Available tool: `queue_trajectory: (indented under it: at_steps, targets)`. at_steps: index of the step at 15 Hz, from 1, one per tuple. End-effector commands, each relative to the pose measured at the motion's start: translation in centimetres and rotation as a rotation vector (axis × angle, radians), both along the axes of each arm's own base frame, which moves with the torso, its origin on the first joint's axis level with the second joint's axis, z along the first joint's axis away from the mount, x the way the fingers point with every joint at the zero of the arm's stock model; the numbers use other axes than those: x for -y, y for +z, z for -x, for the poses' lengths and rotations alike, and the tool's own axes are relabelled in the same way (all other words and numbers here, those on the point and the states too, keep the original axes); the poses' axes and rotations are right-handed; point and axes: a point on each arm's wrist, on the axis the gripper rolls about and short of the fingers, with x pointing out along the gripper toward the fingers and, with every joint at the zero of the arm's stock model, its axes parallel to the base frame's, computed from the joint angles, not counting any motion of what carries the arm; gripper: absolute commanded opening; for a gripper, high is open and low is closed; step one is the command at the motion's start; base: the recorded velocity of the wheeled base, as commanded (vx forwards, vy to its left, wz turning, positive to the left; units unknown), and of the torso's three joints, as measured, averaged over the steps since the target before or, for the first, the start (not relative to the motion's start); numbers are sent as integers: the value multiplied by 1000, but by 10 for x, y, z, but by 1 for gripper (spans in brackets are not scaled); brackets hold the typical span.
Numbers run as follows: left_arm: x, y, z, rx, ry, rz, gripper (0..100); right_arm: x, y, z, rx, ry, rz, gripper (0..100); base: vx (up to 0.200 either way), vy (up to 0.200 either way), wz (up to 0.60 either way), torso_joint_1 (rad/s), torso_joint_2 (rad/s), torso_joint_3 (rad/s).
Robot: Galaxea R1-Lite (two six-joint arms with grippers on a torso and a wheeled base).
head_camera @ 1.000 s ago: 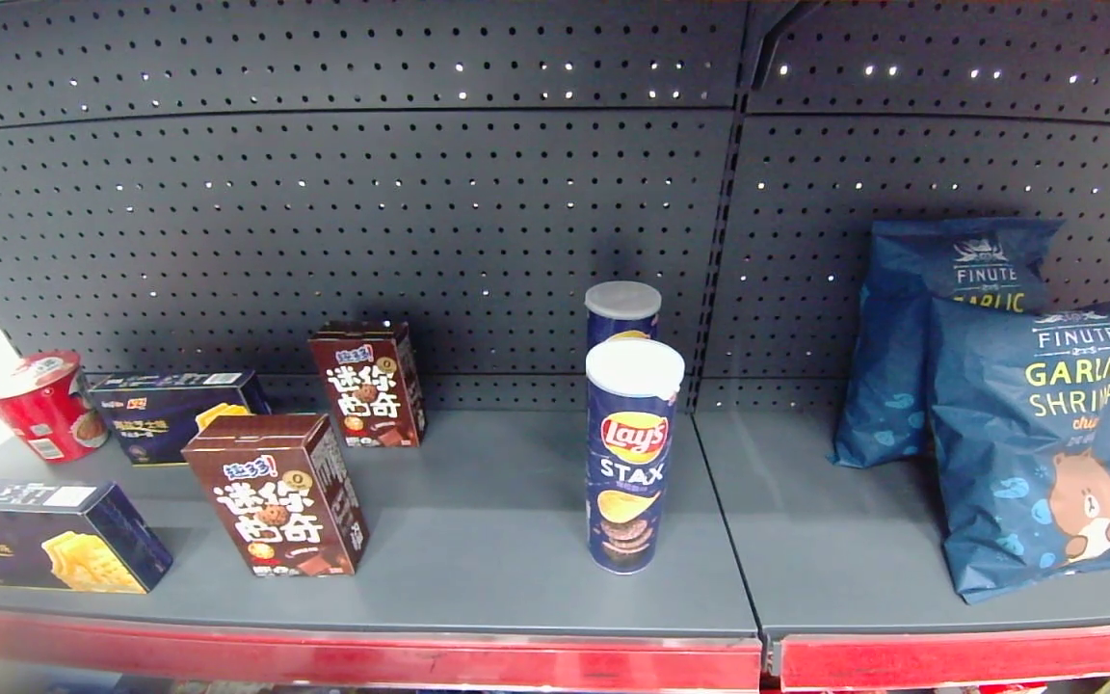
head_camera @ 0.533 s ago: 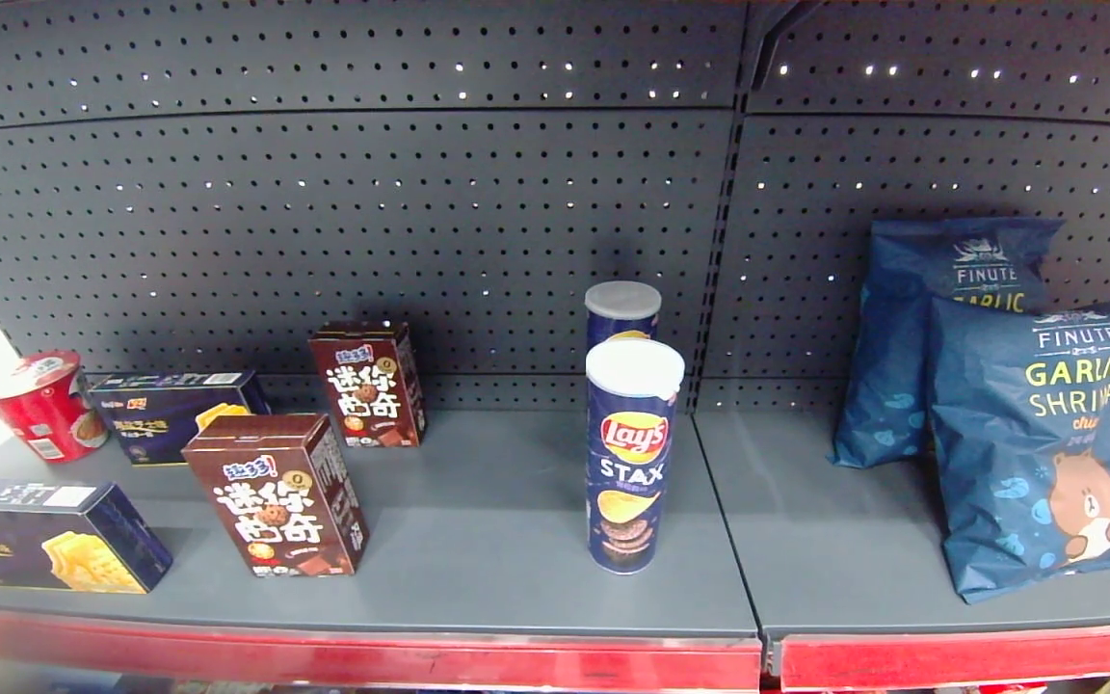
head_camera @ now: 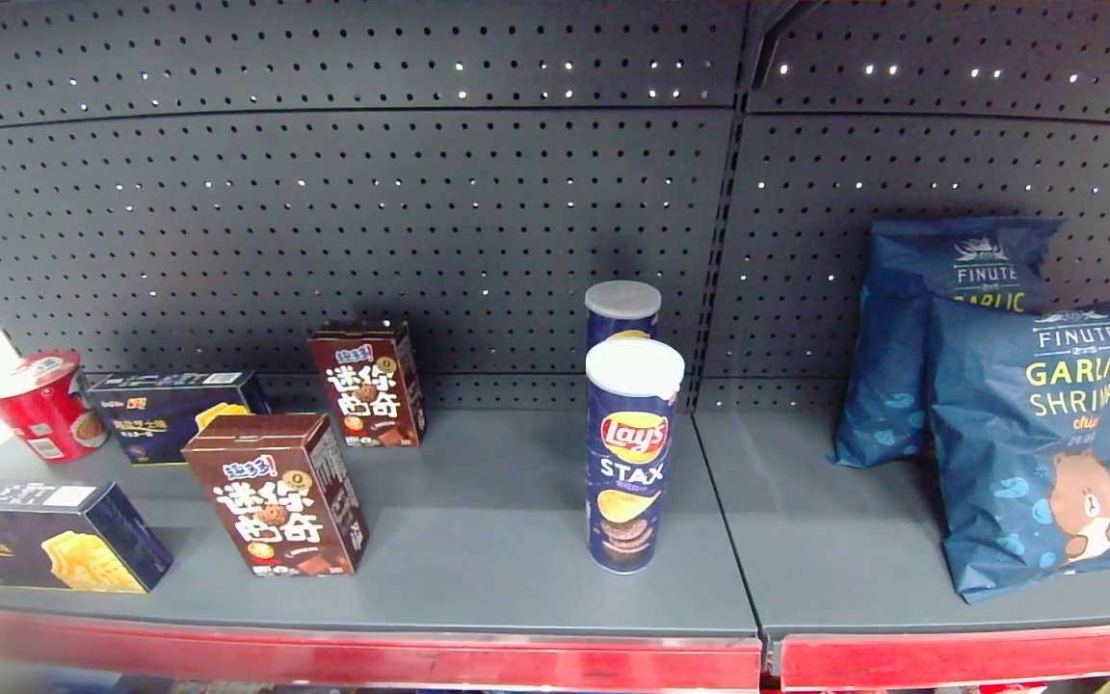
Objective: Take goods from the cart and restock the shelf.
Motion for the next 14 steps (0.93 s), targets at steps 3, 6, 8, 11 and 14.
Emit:
queue_trajectory:
  at_steps: [3,6,8,11,14]
  targets:
    - [0,0,0,-3,0,5,100,0,0,0,-1,0,1,100,0,0,0,0,0,0]
    - [0,0,0,-2,7,-5,100,0,0,0,-1,0,2,100,0,0,0,0,0,0]
    - [-1,0,0,-2,40,3,100,0,0,0,-1,0,1,100,0,-100,0,4,1,1]
    - [-1,0,0,-2,40,3,100,0,0,0,-1,0,1,100,0,0,0,0,0,0]
    - [-1,0,0,-2,39,3,100,0,0,0,-1,0,1,100,0,0,0,0,0,0]
